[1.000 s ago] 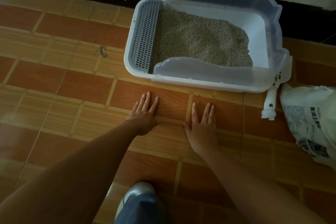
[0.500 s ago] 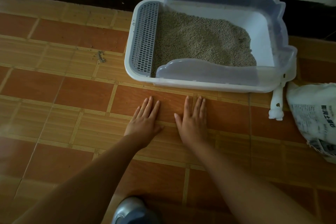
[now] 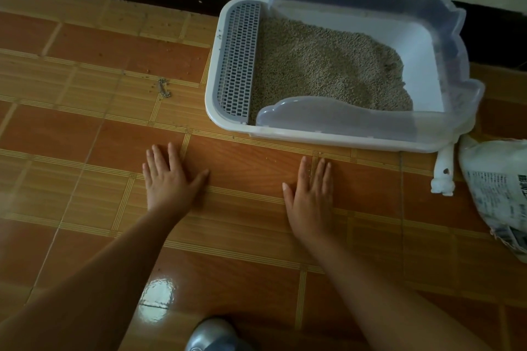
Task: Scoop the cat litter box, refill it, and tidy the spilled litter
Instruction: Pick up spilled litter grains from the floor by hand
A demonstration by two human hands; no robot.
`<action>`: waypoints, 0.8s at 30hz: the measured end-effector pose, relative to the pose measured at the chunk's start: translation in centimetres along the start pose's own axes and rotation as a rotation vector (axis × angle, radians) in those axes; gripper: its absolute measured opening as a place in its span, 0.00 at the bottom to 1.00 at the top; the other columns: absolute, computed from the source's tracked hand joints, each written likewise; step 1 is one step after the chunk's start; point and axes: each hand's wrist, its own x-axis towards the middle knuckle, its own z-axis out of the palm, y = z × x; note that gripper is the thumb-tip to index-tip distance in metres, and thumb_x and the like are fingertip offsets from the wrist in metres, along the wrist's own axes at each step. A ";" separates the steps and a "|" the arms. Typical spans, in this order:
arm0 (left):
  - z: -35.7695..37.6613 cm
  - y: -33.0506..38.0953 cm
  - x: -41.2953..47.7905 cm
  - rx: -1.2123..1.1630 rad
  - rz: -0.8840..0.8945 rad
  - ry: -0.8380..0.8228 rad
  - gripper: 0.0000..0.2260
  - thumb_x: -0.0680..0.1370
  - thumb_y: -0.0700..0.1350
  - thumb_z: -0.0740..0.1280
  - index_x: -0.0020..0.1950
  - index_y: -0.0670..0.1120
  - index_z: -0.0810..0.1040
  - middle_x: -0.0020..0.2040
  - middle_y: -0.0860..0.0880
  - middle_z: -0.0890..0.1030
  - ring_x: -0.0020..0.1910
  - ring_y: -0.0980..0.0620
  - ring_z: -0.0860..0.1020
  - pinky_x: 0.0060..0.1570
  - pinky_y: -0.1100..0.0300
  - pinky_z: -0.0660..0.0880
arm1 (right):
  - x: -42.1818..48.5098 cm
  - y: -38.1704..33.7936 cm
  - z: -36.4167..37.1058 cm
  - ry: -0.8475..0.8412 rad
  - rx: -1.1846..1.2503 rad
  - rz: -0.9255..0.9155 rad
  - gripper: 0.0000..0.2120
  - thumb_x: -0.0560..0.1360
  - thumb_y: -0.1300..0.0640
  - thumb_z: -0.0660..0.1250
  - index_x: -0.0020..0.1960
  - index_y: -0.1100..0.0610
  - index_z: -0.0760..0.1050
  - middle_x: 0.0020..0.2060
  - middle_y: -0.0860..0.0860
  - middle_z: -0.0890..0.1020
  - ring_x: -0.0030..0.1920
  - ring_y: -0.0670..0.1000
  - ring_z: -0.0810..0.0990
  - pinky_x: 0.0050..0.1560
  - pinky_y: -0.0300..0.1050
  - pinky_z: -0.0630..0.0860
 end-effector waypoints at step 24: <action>0.9 -1.0 0.5 -0.030 0.067 0.022 0.43 0.75 0.65 0.57 0.77 0.41 0.41 0.76 0.38 0.38 0.75 0.44 0.35 0.73 0.52 0.36 | 1.7 -0.9 0.5 0.177 0.015 0.149 0.31 0.78 0.41 0.47 0.75 0.59 0.54 0.73 0.63 0.55 0.74 0.63 0.54 0.72 0.57 0.52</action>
